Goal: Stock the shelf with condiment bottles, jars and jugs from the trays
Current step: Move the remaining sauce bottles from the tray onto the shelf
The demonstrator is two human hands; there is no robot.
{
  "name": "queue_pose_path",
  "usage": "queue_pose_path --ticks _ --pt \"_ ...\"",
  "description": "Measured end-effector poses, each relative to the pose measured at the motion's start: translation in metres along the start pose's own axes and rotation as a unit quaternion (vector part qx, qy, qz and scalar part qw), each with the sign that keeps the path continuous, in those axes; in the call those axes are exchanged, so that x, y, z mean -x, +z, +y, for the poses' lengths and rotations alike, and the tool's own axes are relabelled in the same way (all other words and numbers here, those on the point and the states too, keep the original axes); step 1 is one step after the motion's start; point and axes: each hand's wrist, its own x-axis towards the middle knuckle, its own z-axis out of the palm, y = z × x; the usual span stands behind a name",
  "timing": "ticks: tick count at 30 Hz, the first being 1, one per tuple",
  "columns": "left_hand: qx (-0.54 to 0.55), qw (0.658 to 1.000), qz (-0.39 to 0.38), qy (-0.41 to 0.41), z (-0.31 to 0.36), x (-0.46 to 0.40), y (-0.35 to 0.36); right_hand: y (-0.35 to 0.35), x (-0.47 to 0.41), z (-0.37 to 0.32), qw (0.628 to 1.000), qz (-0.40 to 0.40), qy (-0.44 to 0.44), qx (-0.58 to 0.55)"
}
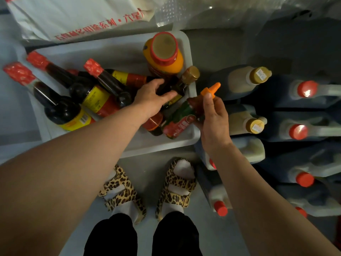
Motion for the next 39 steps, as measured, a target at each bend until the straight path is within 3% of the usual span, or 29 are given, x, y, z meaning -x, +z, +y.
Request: queue_pose_path --ticks 8,15,23,29,32,39 --pt "-0.081 0.996 0.006 -0.024 0.007 -0.012 0.012 -0.006 0.005 0.004 1.0 -0.02 -0.005 0.007" --pt "-0.105 0.992 0.056 -0.038 0.006 -0.017 0.025 -0.004 0.005 0.006 1.0 -0.012 -0.005 -0.012" --pt "-0.231 0.97 0.07 -0.001 0.004 -0.009 0.017 -0.007 0.02 0.005 1.0 0.014 0.004 -0.021" --pt "-0.11 0.993 -0.003 0.053 0.012 0.024 -0.028 -0.013 0.046 -0.01 0.999 0.03 -0.004 0.01" --pt "-0.04 0.996 -0.067 0.033 0.032 0.053 -0.055 -0.01 0.071 -0.033 0.999 0.033 -0.007 0.033" --pt "0.04 0.988 -0.143 0.034 0.112 0.16 -0.139 0.019 0.153 -0.139 0.999 0.01 -0.043 0.03"
